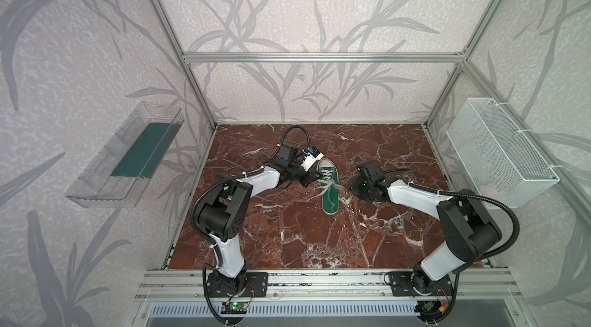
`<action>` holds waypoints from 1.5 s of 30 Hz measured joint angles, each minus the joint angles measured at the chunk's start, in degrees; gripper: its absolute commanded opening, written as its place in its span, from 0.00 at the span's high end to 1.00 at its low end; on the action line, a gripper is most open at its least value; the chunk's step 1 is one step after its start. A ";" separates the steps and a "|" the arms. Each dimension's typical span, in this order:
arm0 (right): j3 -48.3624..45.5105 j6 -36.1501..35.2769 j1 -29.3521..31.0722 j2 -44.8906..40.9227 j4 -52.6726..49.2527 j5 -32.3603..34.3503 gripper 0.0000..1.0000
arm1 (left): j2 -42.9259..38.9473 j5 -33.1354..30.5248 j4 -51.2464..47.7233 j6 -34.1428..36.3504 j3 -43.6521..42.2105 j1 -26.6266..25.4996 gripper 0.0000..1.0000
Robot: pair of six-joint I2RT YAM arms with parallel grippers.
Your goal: Tie the shoes
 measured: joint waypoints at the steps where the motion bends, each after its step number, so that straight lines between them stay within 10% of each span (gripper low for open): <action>1: -0.55 0.00 -0.31 0.00 -1.03 0.98 1.00 | 0.00 -0.24 0.15 -0.07 -0.09 0.76 1.00; 9: -2.23 -1.64 -1.01 -0.22 -2.58 3.04 1.00 | 0.02 0.59 0.57 -0.66 -0.24 2.27 1.00; 18: -4.15 -15.72 -1.95 -6.78 5.77 -5.18 0.59 | 1.97 3.13 0.81 -2.62 -0.02 2.27 1.00; 23: -2.29 -29.24 -1.92 -6.08 8.55 -13.64 0.51 | 2.32 3.37 1.46 -3.61 0.31 2.27 0.58; 27: 0.66 -35.78 -1.90 -3.89 8.83 -19.28 0.48 | 2.23 2.80 3.28 -5.62 0.17 2.27 0.45; 45: 11.28 -60.46 -1.53 4.09 5.49 -30.75 0.41 | -1.75 0.74 12.33 -19.21 -4.11 3.45 0.36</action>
